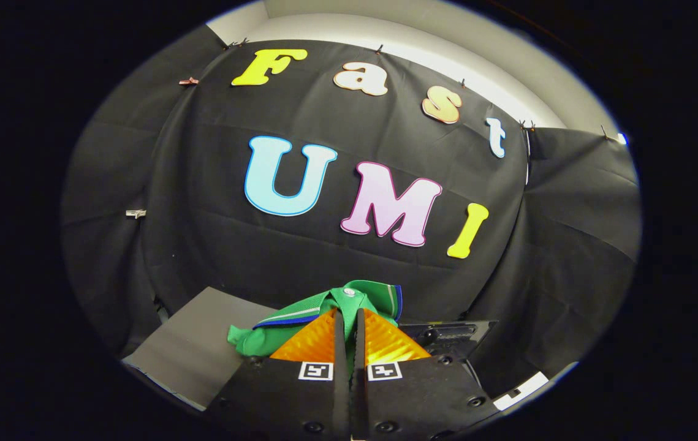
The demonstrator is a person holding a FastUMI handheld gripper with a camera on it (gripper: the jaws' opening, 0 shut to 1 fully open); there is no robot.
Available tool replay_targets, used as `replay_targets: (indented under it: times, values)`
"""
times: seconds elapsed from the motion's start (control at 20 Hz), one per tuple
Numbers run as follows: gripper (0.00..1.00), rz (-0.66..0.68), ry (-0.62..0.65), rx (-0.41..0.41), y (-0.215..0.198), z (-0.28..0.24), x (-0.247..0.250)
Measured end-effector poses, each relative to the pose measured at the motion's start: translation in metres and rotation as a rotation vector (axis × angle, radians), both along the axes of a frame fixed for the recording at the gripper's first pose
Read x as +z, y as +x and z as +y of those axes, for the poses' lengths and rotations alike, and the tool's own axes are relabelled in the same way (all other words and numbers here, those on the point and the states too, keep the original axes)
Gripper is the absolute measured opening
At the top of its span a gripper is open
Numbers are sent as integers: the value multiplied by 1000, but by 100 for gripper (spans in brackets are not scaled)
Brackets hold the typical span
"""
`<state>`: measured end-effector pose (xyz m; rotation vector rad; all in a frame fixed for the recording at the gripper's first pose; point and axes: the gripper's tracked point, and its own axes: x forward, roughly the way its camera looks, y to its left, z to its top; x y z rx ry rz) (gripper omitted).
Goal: Put the clothes into the washing machine and then close the washing machine lid.
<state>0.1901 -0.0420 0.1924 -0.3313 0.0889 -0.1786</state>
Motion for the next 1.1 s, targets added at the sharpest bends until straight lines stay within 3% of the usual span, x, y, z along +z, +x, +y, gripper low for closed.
replay_targets:
  times: [0.3, 0.7, 1.1]
  values:
    - [6, 5, 33, 7, 2, -68, 9]
    - [6, -10, 60, 7, 3, -202, 3]
    - [6, 31, 80, -31, 10, -305, -31]
